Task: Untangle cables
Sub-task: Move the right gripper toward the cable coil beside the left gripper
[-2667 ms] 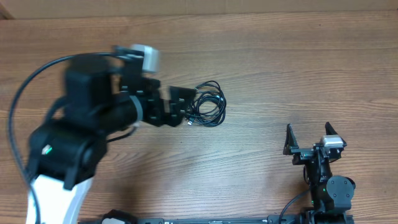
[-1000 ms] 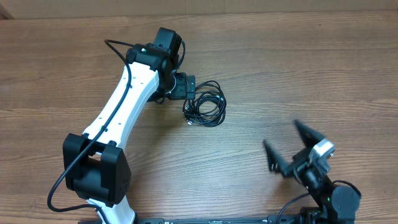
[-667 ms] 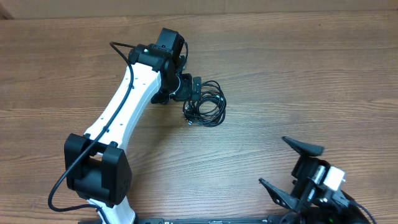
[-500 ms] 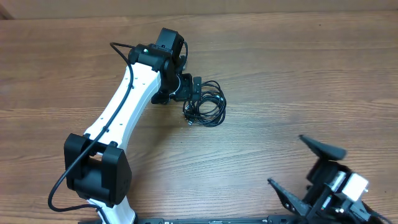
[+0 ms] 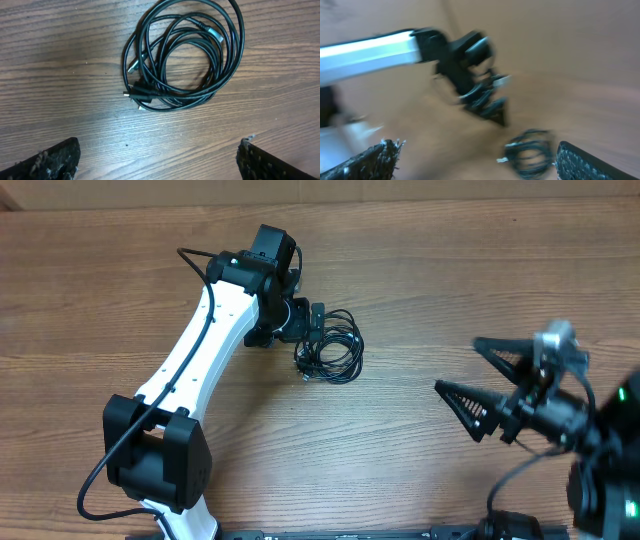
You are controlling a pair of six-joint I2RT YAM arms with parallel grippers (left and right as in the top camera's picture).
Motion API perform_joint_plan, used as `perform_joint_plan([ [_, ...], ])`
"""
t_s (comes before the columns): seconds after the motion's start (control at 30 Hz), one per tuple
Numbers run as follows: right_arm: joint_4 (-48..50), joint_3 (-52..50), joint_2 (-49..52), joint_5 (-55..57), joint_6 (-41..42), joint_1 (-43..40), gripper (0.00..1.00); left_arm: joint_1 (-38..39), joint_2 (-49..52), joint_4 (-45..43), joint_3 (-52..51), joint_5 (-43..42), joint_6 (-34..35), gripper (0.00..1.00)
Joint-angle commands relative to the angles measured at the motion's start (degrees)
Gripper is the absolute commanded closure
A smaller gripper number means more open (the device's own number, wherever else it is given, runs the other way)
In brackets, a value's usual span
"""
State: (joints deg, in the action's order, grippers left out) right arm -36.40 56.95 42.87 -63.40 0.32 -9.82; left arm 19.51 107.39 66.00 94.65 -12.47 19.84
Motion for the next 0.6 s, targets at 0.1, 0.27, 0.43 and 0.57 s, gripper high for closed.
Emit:
perform_joint_plan([
  [0.1,6.71,1.38,9.57,-13.09,10.84,0.31,0.00,0.39,-0.13,0.00,0.98,-4.37,1.03,0.01],
  [0.27,4.48,1.68,11.96,14.97,17.53,7.02,0.00,0.09,-0.13,0.07,0.98,-5.29,2.64,0.00],
  [0.43,-4.72,5.66,14.69,36.35,21.16,17.22,0.00,-1.62,0.07,-0.26,0.98,-3.48,3.89,0.00],
  [0.57,-19.74,15.98,26.62,44.28,22.23,24.92,0.00,-3.74,0.24,-0.39,0.98,0.15,5.05,0.00],
])
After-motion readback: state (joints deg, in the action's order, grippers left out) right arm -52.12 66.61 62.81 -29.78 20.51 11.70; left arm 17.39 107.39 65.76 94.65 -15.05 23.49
